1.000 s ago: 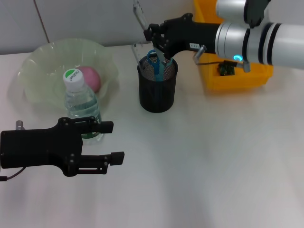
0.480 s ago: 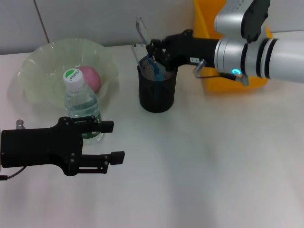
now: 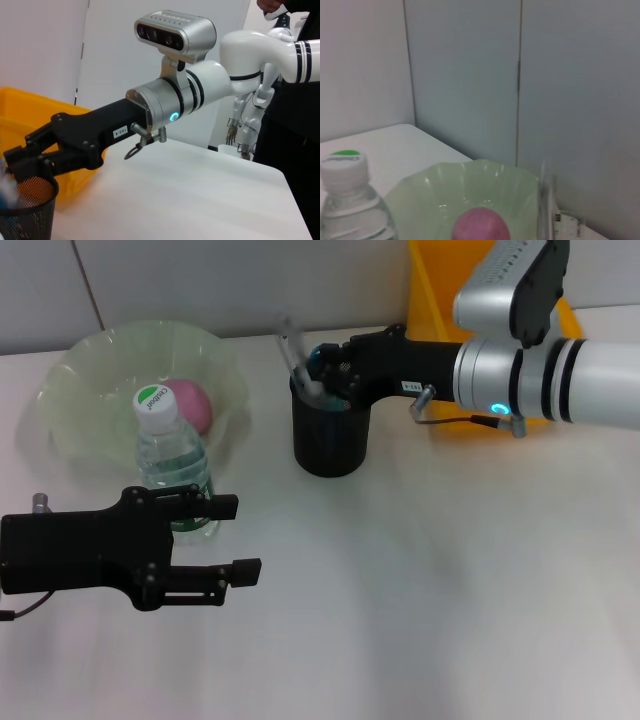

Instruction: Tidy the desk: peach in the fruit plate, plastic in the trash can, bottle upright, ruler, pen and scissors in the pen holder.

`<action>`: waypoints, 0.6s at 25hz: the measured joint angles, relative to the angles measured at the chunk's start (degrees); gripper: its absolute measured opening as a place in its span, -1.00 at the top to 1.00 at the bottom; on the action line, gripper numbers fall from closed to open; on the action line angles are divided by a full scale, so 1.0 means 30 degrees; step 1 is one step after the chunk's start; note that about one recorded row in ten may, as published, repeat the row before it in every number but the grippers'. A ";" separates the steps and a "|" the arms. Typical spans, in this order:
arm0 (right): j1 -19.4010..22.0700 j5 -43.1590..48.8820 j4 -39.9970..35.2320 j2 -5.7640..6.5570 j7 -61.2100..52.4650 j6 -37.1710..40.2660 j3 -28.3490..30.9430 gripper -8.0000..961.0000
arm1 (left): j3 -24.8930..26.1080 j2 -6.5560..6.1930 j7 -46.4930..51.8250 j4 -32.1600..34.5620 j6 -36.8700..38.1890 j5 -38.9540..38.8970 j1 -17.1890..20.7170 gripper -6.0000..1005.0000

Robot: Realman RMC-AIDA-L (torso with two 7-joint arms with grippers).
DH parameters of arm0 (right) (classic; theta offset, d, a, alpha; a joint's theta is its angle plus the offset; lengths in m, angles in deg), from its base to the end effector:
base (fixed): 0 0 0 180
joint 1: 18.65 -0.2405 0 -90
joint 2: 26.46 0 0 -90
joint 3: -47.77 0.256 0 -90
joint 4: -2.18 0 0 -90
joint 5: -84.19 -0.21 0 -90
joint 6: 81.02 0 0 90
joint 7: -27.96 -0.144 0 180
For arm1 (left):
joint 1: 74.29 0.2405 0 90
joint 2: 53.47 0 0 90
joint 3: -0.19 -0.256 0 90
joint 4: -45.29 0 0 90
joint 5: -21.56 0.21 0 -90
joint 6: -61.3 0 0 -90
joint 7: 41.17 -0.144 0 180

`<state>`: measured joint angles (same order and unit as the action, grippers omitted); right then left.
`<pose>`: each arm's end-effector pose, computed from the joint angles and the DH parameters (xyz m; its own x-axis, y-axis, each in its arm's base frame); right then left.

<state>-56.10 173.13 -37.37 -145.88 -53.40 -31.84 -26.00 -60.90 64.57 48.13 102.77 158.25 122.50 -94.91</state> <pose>0.1863 0.4171 -0.0434 0.8684 -0.1990 -0.4543 -0.4145 -0.7941 -0.4445 -0.2238 0.2949 0.0154 0.8435 0.2641 0.4677 0.3017 -0.9534 -0.0058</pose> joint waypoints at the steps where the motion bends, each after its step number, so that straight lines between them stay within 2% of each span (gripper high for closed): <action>1: 0.0056 0.0000 -0.0067 0.0016 -0.0022 0.0157 0.0002 0.44 | 0.0000 0.0000 0.0000 0.0000 0.0000 0.0000 0.0000 -0.61; 5: 0.0326 0.0000 -0.0277 0.0020 -0.0088 0.0266 0.0023 0.39 | 0.0003 0.0000 -0.0001 0.0023 0.0029 -0.0069 0.0054 -0.61; 10: 0.1436 -0.0127 -0.1646 -0.0013 -0.0138 0.0588 0.0037 -0.08 | 0.0037 -0.0001 -0.0013 0.0152 0.0032 -0.0076 0.0096 -0.61; 15: 0.3455 -0.1992 -0.3498 0.0048 0.0118 0.2097 0.0189 -0.11 | 0.0131 0.0020 -0.0141 0.0112 0.0027 -0.0094 0.0062 -0.61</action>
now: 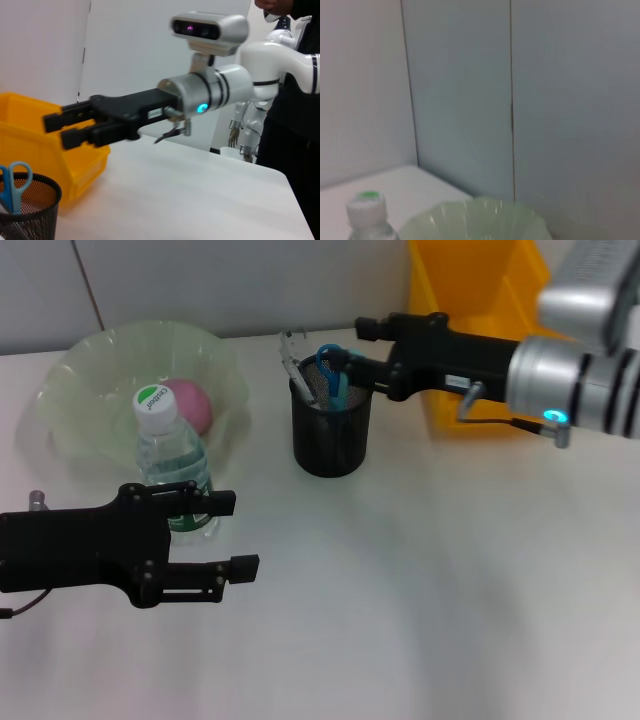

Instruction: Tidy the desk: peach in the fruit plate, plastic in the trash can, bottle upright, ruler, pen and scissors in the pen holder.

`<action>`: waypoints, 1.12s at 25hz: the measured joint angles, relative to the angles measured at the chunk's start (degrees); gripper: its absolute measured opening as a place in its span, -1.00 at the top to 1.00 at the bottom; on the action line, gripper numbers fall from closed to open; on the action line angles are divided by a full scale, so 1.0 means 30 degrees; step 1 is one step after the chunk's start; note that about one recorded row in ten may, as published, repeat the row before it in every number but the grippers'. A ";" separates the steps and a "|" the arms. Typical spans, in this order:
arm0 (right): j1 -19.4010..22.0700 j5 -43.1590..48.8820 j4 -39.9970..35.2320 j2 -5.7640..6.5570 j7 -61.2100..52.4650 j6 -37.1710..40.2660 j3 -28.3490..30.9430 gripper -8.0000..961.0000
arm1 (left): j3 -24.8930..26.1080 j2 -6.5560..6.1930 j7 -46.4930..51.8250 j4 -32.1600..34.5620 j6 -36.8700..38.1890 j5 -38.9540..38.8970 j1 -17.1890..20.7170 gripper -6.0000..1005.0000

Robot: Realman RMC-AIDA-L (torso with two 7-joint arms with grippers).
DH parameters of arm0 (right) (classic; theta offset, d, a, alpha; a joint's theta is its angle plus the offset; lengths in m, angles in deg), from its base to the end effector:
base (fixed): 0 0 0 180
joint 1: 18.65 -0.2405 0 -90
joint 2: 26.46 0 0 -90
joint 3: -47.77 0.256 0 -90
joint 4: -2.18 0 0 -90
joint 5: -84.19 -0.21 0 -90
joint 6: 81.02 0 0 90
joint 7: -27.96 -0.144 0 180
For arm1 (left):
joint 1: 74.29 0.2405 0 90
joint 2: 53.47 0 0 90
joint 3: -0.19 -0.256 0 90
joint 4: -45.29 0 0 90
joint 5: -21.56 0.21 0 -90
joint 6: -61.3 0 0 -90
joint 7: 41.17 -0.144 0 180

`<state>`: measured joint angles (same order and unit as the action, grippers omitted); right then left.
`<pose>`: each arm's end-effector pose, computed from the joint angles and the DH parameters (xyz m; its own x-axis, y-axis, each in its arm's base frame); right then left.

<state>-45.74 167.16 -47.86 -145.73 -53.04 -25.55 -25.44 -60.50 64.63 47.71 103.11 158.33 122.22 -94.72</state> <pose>0.1988 0.3903 -0.0105 0.8031 -0.1568 -0.5749 -0.4586 -0.7787 -0.4282 -0.2236 0.2951 0.0173 0.8426 0.2534 0.4753 0.2964 -0.9549 -0.0163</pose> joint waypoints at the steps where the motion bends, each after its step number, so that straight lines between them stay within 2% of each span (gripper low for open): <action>1: 0.0522 -0.0511 -0.0272 0.0029 0.0118 0.0653 0.0137 -0.12 | 0.0000 0.0000 0.0000 0.0000 0.0000 0.0000 0.0000 -0.61; 6: 0.2085 -0.1304 0.0189 0.0074 0.0197 0.4422 0.2058 -0.14 | 0.0107 0.0026 -0.0027 -0.0285 -0.0109 0.0012 -0.0116 -0.61; 10: 0.2954 -0.0978 0.1152 0.0282 -0.0122 0.7996 0.4365 -0.27 | 0.0138 0.0009 0.0283 -0.0326 -0.0191 0.0095 -0.0168 -0.61; 13: 0.3520 -0.0477 0.1476 0.0714 -0.0011 1.0219 0.5521 -0.36 | 0.0408 -0.0011 0.0394 -0.0325 -0.0192 0.0123 -0.0181 -0.61; 16: 0.3719 0.0542 0.1850 0.1447 0.0196 1.2087 0.6113 -0.51 | 0.0587 -0.0018 0.0405 -0.0333 -0.0167 0.0136 -0.0185 -0.61; 18: 0.3608 0.1533 0.2130 0.1893 0.0179 1.2612 0.6345 -0.62 | 0.0851 -0.0387 0.0727 -0.0432 -0.0105 0.0159 -0.0238 -0.61; 19: 0.3478 0.2058 0.2344 0.2128 0.0163 1.2806 0.6507 -0.68 | 0.0851 -0.0387 0.0727 -0.0432 -0.0105 0.0159 -0.0238 -0.61; 20: 0.3323 0.2502 0.2579 0.2329 0.0148 1.2940 0.6627 -0.74 | 0.0859 -0.0567 0.0858 -0.0544 -0.0084 0.0161 -0.0293 -0.61; 21: 0.3101 0.3049 0.2897 0.2547 0.0141 1.3052 0.6740 -0.74 | 0.0880 -0.0932 0.0938 -0.1083 -0.0008 0.0155 -0.0505 -0.61; 23: 0.2614 0.3673 0.3526 0.2830 0.0145 1.3114 0.6851 -0.74 | 0.1074 -0.1212 0.0504 -0.2064 0.0046 0.0144 -0.0824 -0.61; 25: 0.1880 0.4063 0.4371 0.2972 0.0463 1.3086 0.6918 -0.74 | 0.1380 -0.1346 -0.0434 -0.3373 0.0049 0.0150 -0.1268 -0.61; 28: 0.0763 0.4425 0.5414 0.2903 0.1209 1.2881 0.6860 -0.74 | 0.1488 -0.1447 -0.1333 -0.4749 0.0029 0.0195 -0.1827 -0.61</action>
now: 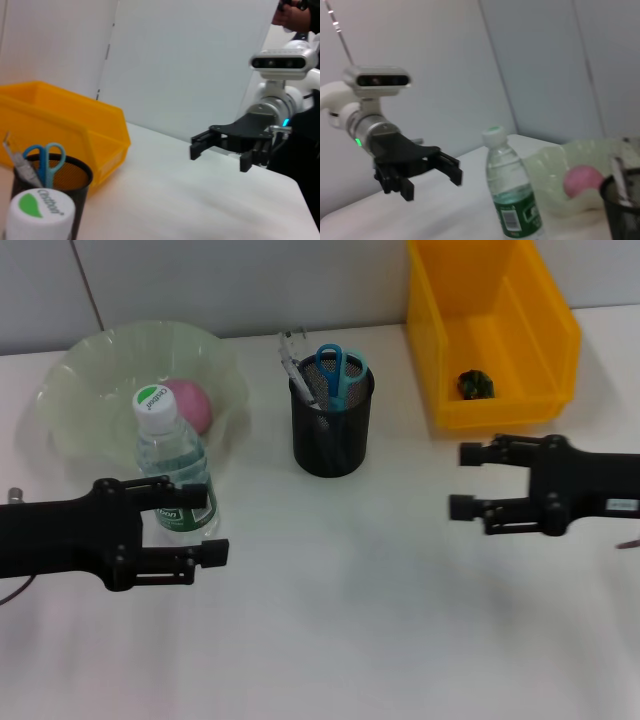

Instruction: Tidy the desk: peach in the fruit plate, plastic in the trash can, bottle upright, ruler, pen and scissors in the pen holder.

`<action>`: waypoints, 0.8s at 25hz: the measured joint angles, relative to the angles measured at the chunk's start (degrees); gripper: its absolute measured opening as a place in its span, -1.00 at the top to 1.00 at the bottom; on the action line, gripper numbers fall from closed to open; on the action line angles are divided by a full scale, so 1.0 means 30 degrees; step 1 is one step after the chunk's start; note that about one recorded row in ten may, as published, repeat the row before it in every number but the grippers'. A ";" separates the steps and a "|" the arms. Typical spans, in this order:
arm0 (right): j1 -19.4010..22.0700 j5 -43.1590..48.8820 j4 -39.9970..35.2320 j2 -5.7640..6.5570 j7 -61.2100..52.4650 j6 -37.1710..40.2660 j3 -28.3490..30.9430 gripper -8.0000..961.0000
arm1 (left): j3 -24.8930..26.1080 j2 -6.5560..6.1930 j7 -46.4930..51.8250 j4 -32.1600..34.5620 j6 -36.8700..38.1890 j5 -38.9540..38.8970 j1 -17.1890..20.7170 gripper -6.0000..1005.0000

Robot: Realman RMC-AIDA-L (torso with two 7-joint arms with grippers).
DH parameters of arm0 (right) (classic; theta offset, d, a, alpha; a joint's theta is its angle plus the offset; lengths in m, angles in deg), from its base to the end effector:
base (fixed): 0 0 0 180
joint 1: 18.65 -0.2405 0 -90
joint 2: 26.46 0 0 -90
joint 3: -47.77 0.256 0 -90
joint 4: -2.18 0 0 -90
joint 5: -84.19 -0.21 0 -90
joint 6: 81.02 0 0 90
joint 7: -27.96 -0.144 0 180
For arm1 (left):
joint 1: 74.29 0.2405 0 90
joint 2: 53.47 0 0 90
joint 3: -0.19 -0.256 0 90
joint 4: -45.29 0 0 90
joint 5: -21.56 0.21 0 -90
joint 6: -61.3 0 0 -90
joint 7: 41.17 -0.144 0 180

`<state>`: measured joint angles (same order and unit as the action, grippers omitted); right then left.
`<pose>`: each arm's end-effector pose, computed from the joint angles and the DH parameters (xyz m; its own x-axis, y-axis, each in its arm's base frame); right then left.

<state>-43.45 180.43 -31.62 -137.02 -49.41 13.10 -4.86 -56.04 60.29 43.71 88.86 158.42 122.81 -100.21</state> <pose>0.2797 0.3106 0.0388 0.7554 -0.3122 -0.5761 -0.4407 -0.8927 -0.0941 -0.2467 0.3103 0.0240 0.8131 0.3174 0.4880 0.3603 -0.9328 0.0063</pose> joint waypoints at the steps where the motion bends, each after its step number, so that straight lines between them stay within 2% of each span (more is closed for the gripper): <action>1: -0.0364 0.0235 0.0288 -0.0058 0.0163 -0.0087 -0.0011 -0.74 | 0.0000 0.0000 0.0000 0.0000 0.0000 0.0000 0.0000 -0.61; 2: -0.1112 0.1123 0.0700 -0.0251 0.0268 -0.0385 0.0048 -0.74 | -0.0001 -0.0121 -0.0335 -0.0708 -0.0058 0.0071 -0.0331 -0.61; 5: -0.1563 0.1848 0.0852 -0.0462 0.0285 -0.0734 0.0044 -0.74 | 0.0044 -0.0279 -0.0583 -0.1168 -0.0011 0.0257 -0.0591 -0.61; 11: -0.1915 0.2942 0.0853 -0.1002 0.0445 -0.1344 -0.0010 -0.73 | 0.0004 -0.0335 -0.0496 -0.1145 0.0199 0.0313 -0.0681 -0.61; 20: -0.1207 0.3313 0.0868 -0.0901 0.0492 -0.1396 0.0112 -0.73 | 0.0042 -0.0503 -0.0455 -0.0956 0.0539 0.0409 -0.0627 -0.61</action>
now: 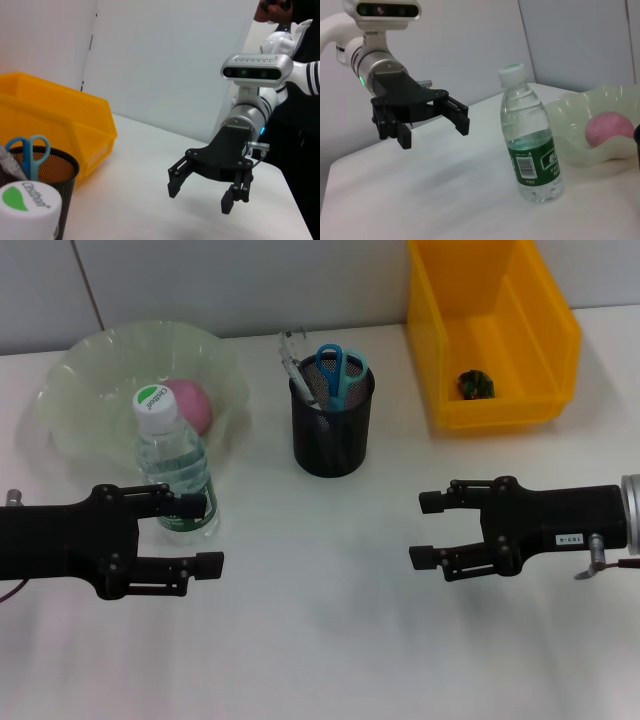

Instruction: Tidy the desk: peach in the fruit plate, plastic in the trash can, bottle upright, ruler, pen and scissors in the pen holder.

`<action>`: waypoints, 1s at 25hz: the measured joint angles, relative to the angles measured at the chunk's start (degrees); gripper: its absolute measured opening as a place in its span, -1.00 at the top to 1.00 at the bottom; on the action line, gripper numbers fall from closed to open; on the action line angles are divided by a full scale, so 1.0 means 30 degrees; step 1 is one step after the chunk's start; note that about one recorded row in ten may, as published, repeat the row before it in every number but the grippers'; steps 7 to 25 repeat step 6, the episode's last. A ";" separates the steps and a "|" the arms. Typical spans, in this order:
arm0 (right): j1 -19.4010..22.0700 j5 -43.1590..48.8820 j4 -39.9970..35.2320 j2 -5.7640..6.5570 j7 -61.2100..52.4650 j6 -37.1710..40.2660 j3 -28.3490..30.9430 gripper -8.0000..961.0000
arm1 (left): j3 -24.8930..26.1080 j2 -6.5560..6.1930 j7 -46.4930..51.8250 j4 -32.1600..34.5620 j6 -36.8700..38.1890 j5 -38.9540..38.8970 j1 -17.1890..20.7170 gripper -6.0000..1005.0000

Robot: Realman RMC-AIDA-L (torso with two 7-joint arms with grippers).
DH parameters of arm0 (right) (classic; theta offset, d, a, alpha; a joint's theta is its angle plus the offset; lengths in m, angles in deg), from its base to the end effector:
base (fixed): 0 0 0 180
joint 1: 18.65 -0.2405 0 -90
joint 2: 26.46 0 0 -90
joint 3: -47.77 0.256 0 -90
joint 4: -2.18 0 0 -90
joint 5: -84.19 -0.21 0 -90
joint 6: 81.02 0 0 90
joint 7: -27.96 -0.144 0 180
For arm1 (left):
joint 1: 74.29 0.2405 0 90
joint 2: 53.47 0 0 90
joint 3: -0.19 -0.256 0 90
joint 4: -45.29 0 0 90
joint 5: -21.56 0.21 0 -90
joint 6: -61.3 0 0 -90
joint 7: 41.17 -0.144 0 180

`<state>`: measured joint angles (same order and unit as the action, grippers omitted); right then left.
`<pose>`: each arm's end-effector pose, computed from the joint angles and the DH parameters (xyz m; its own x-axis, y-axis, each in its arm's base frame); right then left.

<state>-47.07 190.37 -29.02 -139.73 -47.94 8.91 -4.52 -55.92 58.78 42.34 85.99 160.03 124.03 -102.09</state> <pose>0.2784 0.3139 0.0015 0.8212 -0.3468 -0.4530 -0.4192 -0.9055 -0.0666 -0.2481 0.3117 0.0265 0.8291 0.3121 0.4640 0.3355 -0.9414 0.0336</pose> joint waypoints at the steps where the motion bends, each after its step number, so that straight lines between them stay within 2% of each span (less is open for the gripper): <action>1: 0.0068 0.0000 -0.0030 0.0000 0.0015 0.0042 0.0001 -0.73 | -0.0010 -0.0041 0.0020 0.0007 0.0018 0.0114 -0.0053 -0.61; 25: 0.0090 0.0000 -0.0038 -0.0058 0.0050 0.0123 0.0000 -0.73 | -0.0083 -0.0114 0.0125 0.0145 0.0101 0.0131 -0.0068 -0.61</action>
